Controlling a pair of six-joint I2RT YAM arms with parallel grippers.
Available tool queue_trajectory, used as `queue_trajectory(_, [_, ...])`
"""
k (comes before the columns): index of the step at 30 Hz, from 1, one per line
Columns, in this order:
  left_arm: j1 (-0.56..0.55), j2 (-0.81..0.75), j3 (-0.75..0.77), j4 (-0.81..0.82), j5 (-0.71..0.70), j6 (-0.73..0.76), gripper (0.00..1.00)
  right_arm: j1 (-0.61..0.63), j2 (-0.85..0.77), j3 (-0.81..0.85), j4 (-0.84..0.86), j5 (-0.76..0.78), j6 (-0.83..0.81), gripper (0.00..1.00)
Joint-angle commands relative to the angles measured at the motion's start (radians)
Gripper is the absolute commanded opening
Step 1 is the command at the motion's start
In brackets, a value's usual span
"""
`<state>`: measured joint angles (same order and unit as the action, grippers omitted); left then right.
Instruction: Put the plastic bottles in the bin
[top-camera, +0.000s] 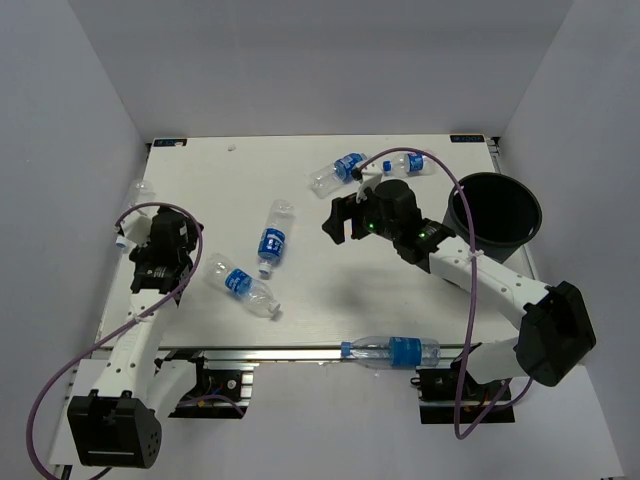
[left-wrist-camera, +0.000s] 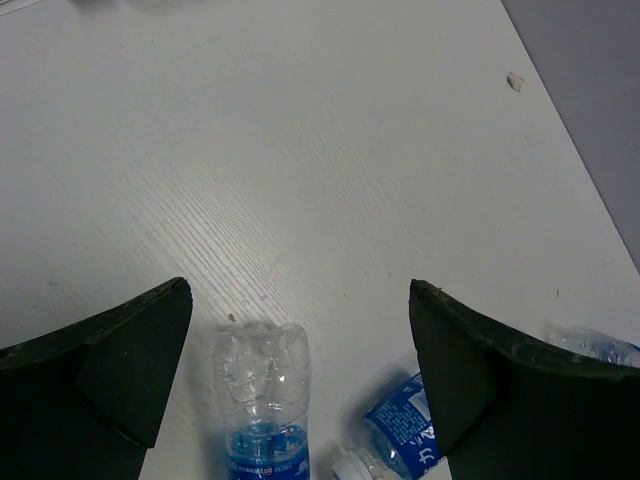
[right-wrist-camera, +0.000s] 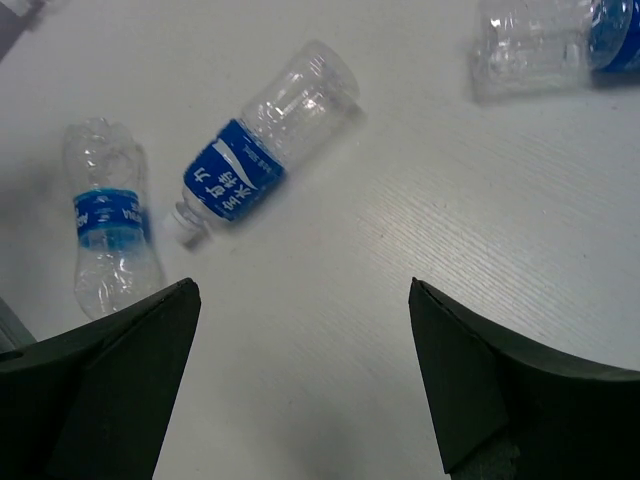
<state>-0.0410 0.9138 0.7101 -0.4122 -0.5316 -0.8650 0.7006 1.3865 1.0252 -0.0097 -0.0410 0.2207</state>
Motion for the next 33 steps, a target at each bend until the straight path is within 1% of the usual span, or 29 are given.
queue_trajectory(1, [0.0,-0.009,0.02,-0.034,-0.001,-0.032,0.98,-0.001,-0.035,-0.002,0.097,-0.049,-0.027,0.89])
queue_trajectory(3, [0.001,-0.001,-0.001,-0.025,0.024,-0.042,0.98,-0.001,-0.038,0.003,0.074,-0.056,-0.032,0.89])
queue_trajectory(5, [0.001,0.013,-0.018,-0.017,0.066,-0.046,0.98,0.0,-0.037,0.0,0.012,-0.081,-0.037,0.89])
queue_trajectory(7, [0.001,0.033,-0.032,-0.01,0.087,-0.043,0.98,0.003,-0.056,-0.01,-0.051,-0.112,-0.082,0.89])
queue_trajectory(9, [0.001,0.069,-0.031,-0.01,0.107,-0.037,0.98,0.02,-0.079,-0.017,-0.152,-0.129,-0.124,0.89])
queue_trajectory(11, [0.001,0.094,-0.034,-0.001,0.122,-0.037,0.98,0.081,-0.099,-0.005,-0.266,-0.083,-0.149,0.89])
queue_trajectory(12, [0.001,0.112,-0.038,0.019,0.142,-0.039,0.98,0.112,-0.103,0.006,-0.383,-0.056,-0.152,0.89])
queue_trajectory(13, [0.001,0.122,-0.047,0.029,0.15,-0.035,0.98,0.197,-0.106,0.004,-0.439,-0.028,-0.147,0.89])
queue_trajectory(14, [0.0,0.129,-0.052,0.033,0.154,-0.031,0.98,0.245,-0.106,0.0,-0.49,0.04,-0.136,0.89])
queue_trajectory(15, [0.0,0.141,-0.055,0.038,0.15,-0.026,0.98,0.284,-0.104,-0.007,-0.583,0.09,-0.123,0.89])
queue_trajectory(16, [0.0,0.148,-0.055,0.033,0.142,-0.023,0.98,0.339,-0.098,-0.008,-0.622,0.114,-0.103,0.89])
queue_trajectory(17, [0.001,0.151,-0.057,0.032,0.139,-0.025,0.98,0.355,-0.093,-0.005,-0.663,0.121,-0.059,0.89])
queue_trajectory(19, [0.0,0.155,-0.066,0.046,0.15,-0.017,0.98,0.382,-0.086,-0.011,-0.751,0.08,-0.041,0.89])
queue_trajectory(21, [0.001,0.154,-0.072,0.058,0.159,-0.011,0.98,0.41,-0.078,-0.016,-0.802,0.095,-0.024,0.89])
queue_trajectory(22, [0.0,0.152,-0.073,0.059,0.163,-0.008,0.98,0.446,-0.058,-0.017,-0.847,0.111,-0.017,0.89])
queue_trajectory(24, [0.001,0.148,-0.08,0.069,0.171,0.0,0.98,0.509,-0.032,-0.023,-0.88,0.139,-0.006,0.89])
queue_trajectory(25, [0.0,0.145,-0.08,0.07,0.179,0.009,0.98,0.526,-0.009,-0.028,-0.881,0.107,-0.009,0.89])
queue_trajectory(27, [0.0,0.142,-0.084,0.079,0.191,0.014,0.98,0.578,0.011,-0.03,-0.881,0.098,-0.014,0.89])
queue_trajectory(29, [0.0,0.143,-0.087,0.082,0.2,0.017,0.98,0.596,0.037,-0.02,-0.898,0.136,0.0,0.89])
queue_trajectory(33, [0.001,0.151,-0.09,0.099,0.219,0.02,0.98,0.609,0.063,-0.04,-0.877,0.147,0.008,0.89])
